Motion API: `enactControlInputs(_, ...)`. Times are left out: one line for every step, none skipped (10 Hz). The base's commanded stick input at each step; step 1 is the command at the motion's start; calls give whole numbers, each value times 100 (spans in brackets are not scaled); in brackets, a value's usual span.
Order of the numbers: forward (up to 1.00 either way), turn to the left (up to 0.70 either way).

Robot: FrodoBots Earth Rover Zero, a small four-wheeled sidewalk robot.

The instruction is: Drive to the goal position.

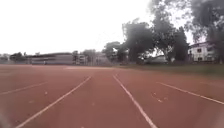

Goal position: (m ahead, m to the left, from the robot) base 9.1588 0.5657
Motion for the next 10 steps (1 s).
enactControlInputs(45,0)
enactControlInputs(45,0)
enactControlInputs(45,0)
enactControlInputs(45,0)
enactControlInputs(45,0)
enactControlInputs(45,0)
enactControlInputs(45,0)
enactControlInputs(45,0)
enactControlInputs(45,0)
enactControlInputs(45,0)
